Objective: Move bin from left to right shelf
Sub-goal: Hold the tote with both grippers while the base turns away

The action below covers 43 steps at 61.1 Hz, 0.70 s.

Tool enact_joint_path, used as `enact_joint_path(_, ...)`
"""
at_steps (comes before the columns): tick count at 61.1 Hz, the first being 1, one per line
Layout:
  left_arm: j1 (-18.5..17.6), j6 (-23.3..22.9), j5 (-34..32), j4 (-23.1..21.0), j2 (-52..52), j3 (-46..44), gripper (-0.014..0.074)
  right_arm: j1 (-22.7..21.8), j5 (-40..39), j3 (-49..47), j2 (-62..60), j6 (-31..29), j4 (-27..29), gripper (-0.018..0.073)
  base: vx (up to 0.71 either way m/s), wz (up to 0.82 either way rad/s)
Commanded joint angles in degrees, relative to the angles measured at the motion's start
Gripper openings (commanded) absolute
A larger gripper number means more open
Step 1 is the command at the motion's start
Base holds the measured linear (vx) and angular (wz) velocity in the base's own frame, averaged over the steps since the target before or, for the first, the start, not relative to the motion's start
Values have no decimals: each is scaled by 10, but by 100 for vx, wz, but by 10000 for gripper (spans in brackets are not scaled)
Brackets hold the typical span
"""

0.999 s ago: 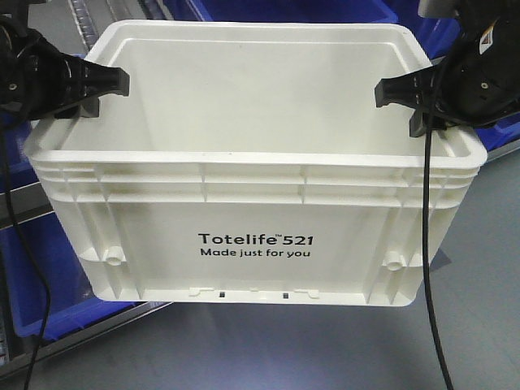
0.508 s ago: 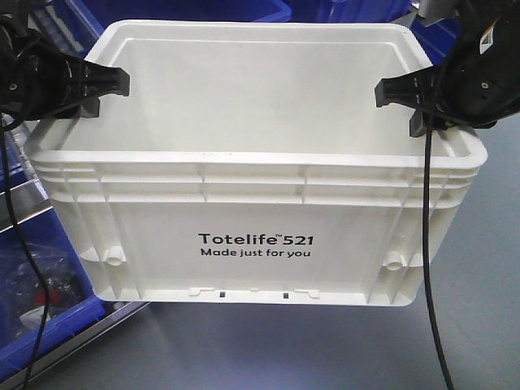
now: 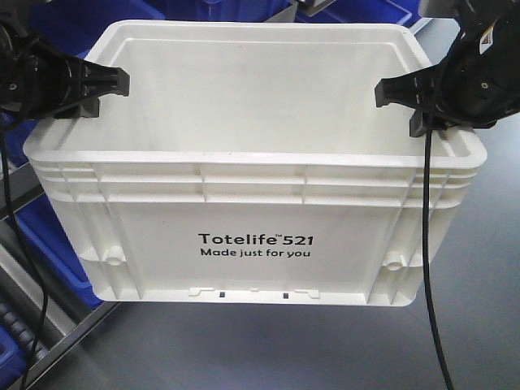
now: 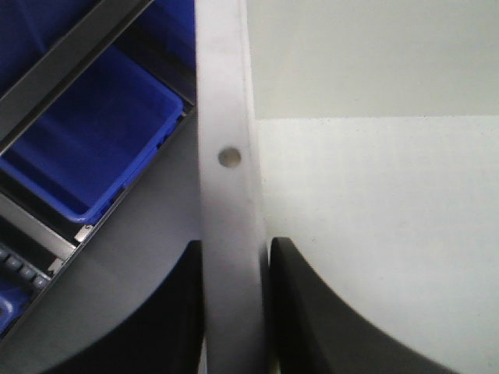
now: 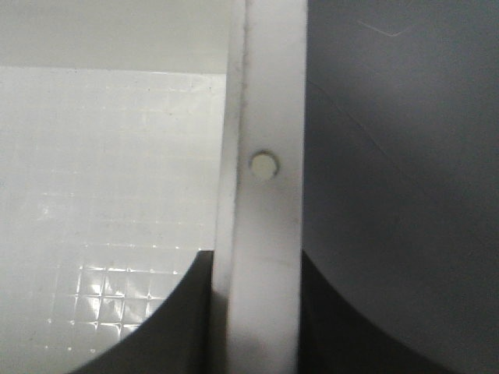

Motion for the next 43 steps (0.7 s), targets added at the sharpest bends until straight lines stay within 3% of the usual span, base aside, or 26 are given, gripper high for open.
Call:
enact_joint_path(1, 0, 8, -39, 33, -28, -20, 61, -5, -53, -23, -31, 4, -38, 1, 6, -52)
enact_joint_path(43, 0, 8, -39, 33, -28, -20, 61, -5, -52, -23, -31, 4, -38, 2, 7, -47)
